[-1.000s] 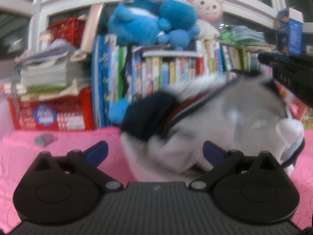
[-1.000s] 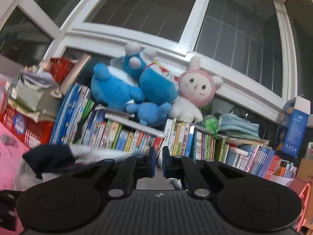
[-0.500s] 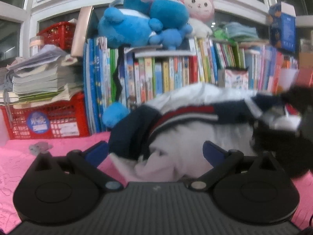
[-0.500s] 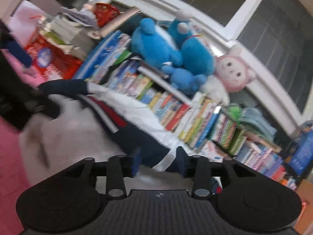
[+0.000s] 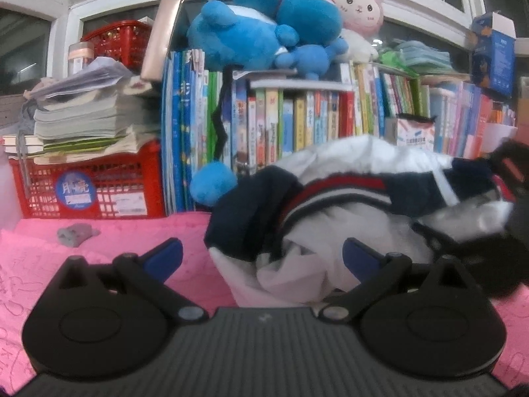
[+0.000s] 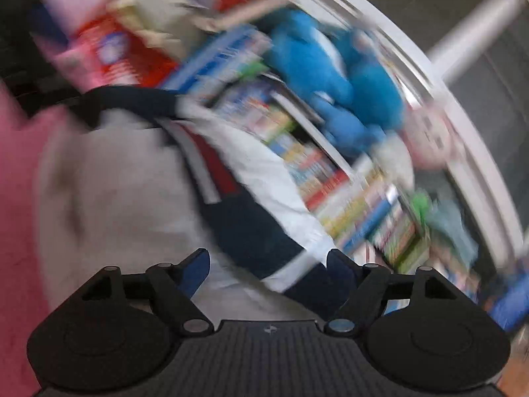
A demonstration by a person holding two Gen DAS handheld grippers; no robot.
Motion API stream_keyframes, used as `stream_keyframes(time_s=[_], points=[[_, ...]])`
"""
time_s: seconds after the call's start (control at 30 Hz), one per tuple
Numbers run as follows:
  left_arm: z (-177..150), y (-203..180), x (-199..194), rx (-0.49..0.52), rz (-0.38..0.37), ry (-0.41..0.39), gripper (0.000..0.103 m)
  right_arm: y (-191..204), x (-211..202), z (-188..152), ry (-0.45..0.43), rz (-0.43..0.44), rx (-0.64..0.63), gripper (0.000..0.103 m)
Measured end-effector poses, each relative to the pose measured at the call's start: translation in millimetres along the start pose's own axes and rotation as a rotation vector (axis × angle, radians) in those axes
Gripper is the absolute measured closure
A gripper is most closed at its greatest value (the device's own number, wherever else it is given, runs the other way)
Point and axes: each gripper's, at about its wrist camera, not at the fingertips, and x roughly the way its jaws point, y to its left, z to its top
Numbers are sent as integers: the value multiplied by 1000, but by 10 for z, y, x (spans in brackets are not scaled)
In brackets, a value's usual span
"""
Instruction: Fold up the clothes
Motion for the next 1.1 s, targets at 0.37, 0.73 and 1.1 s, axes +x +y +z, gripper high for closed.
stream_keyframes(time_s=[0.37,0.73,1.1], points=[[95,-206,13,75,-8,-36,0,-545,-197,216,-131,-237,256,90],[322,-647,541,167,97,-107,0,-544,-706,-11,-239,-262,240,93],[916,-317,173,-31,231,-348,0,-308,-464,-376,-54,-205,291,79]])
